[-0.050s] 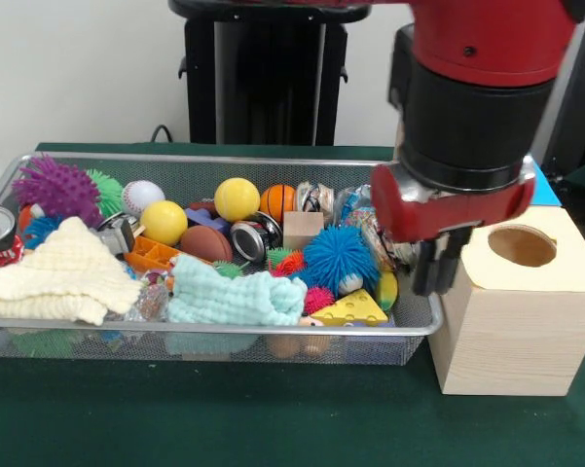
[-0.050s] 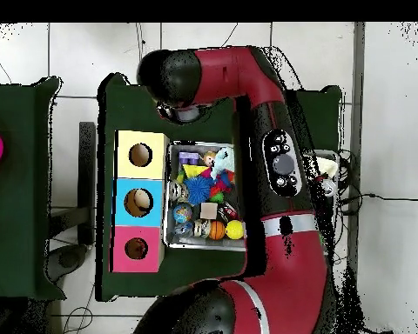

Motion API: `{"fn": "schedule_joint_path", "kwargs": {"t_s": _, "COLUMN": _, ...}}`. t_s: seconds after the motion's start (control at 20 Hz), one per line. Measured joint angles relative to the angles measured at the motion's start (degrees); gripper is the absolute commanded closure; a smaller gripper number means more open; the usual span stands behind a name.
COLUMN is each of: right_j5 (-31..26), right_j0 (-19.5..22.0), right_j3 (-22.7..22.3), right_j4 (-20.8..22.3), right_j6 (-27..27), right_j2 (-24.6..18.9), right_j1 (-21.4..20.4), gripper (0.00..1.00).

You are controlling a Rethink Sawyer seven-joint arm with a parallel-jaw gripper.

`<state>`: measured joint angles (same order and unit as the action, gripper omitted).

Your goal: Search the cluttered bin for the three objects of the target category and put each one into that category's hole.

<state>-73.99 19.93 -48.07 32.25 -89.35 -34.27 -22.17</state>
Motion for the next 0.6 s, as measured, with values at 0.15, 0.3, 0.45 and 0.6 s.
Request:
{"fn": "schedule_joint_path", "kwargs": {"t_s": 0.15, "right_j5": 0.0, "right_j0": 1.4, "right_j3": -0.1, "right_j4": 1.1, "right_j6": 1.2, "right_j2": 0.0, "right_j1": 0.4, "gripper": 1.00}}
{"fn": "schedule_joint_path", "kwargs": {"t_s": 0.3, "right_j5": 0.0, "right_j0": 2.7, "right_j3": 0.0, "right_j4": 2.5, "right_j6": 3.4, "right_j2": 0.0, "right_j1": 1.0, "gripper": 1.00}}
{"fn": "schedule_joint_path", "kwargs": {"t_s": 0.45, "right_j5": 0.0, "right_j0": 3.4, "right_j3": -0.1, "right_j4": 3.2, "right_j6": 5.2, "right_j2": 0.1, "right_j1": 1.7, "gripper": 1.00}}
{"fn": "schedule_joint_path", "kwargs": {"t_s": 0.6, "right_j5": 0.0, "right_j0": 4.1, "right_j3": 0.0, "right_j4": 4.0, "right_j6": 7.6, "right_j2": 0.1, "right_j1": 2.6, "gripper": 1.00}}
